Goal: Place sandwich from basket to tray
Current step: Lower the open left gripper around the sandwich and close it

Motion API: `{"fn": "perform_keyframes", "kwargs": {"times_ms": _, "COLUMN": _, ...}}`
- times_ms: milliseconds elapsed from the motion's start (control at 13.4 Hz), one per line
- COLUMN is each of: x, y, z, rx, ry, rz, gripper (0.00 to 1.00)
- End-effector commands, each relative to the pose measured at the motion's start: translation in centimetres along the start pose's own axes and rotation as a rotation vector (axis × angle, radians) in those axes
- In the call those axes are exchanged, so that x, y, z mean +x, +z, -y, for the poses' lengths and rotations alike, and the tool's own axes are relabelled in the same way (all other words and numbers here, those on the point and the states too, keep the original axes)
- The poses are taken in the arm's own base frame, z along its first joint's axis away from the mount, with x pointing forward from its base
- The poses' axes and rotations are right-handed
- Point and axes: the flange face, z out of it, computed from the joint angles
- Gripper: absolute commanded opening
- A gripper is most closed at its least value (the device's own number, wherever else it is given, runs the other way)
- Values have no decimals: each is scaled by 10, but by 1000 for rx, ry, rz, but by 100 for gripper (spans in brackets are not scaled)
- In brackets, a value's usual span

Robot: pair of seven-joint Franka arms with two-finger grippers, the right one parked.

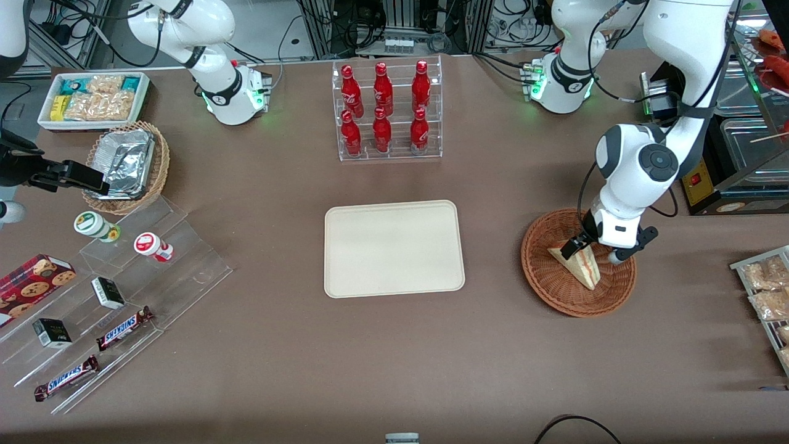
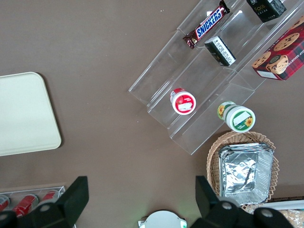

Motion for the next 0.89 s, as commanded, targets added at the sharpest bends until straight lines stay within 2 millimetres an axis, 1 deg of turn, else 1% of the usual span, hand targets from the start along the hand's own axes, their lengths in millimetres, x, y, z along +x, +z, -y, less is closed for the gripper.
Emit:
{"fn": "perform_keyframes", "kwargs": {"times_ms": 0, "x": 3, "y": 1, "z": -3, "rx": -16, "ry": -21, "rz": -15, "gripper": 44}}
{"fn": "perform_keyframes", "kwargs": {"times_ms": 74, "x": 4, "y": 0, "z": -2, "rx": -17, "ry": -19, "rz": -17, "gripper": 22}}
{"fn": "perform_keyframes", "kwargs": {"times_ms": 149, "x": 4, "y": -1, "z": -3, "rx": -16, "ry": -11, "rz": -19, "gripper": 3}}
{"fn": "perform_keyframes", "kwargs": {"times_ms": 223, "x": 5, "y": -3, "z": -3, "rx": -18, "ry": -7, "rz": -23, "gripper": 0}}
{"fn": "perform_keyframes", "kwargs": {"times_ms": 298, "x": 6, "y": -8, "z": -4, "rx": -20, "ry": -4, "rz": -30, "gripper": 0}}
{"fn": "perform_keyframes", "kwargs": {"times_ms": 372, "x": 8, "y": -15, "z": -6, "rx": -21, "ry": 8, "rz": -41, "gripper": 0}}
{"fn": "perform_keyframes", "kwargs": {"times_ms": 446, "x": 9, "y": -26, "z": -7, "rx": -19, "ry": 16, "rz": -50, "gripper": 0}}
{"fn": "perform_keyframes", "kwargs": {"times_ms": 595, "x": 15, "y": -55, "z": -13, "rx": 15, "ry": 32, "rz": -44, "gripper": 0}}
{"fn": "perform_keyframes", "kwargs": {"times_ms": 818, "x": 27, "y": -113, "z": -34, "rx": 106, "ry": 89, "rz": -37, "gripper": 0}}
